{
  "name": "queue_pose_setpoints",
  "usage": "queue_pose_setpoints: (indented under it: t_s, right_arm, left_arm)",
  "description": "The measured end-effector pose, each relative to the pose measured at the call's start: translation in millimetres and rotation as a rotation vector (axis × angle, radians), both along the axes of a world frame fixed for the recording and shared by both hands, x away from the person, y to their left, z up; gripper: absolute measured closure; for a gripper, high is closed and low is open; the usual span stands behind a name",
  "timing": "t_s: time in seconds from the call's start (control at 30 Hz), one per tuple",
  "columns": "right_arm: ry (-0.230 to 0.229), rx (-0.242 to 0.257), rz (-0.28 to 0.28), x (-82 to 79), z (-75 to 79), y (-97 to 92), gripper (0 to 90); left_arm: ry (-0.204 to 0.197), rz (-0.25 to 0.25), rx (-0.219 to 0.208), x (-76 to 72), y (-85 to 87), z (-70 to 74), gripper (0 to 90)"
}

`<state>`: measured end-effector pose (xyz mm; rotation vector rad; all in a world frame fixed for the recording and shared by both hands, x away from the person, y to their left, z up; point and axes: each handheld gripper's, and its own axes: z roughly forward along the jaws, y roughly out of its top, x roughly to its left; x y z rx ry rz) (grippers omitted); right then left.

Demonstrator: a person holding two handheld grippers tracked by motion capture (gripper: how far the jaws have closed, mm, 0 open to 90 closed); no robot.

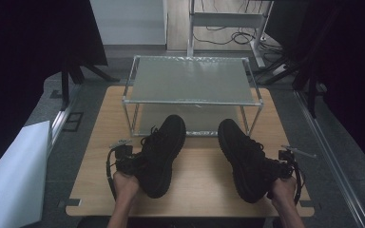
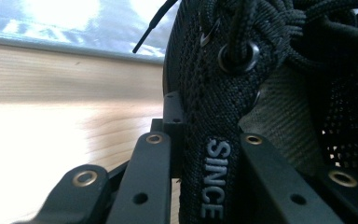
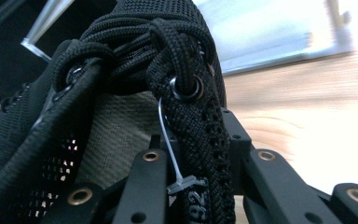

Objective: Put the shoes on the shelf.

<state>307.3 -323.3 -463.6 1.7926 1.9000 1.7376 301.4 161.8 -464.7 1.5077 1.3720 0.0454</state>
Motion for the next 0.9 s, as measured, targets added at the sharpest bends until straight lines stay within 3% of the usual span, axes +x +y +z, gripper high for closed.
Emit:
queue_pose_setpoints:
  t_s: [0.1,0.3,0.5,0.63,0.9]
  right_arm:
    - [0.000,0.049,0.018,3.1,1.0,14.3,76.3]
    - [-0.006,0.105,0.033,4.8,4.8,30.3,76.3]
    - [-0.012,0.160,0.041,3.4,13.5,45.6,76.2]
    - [-0.003,0.227,0.039,2.7,22.7,55.2,76.2]
    - [-0.011,0.255,0.034,2.3,38.5,67.3,76.3]
  left_arm:
    - [-0.003,-0.005,-0.029,-1.6,-2.2,3.3,80.4]
    - [-0.007,-0.011,-0.047,-5.8,-5.7,9.3,80.4]
    - [-0.033,-0.007,-0.082,-11.7,-8.2,18.0,80.3]
    - [-0.046,0.008,-0.116,-13.2,-11.5,27.1,80.1]
    - [-0.067,0.029,-0.144,-14.7,-19.1,40.3,79.7]
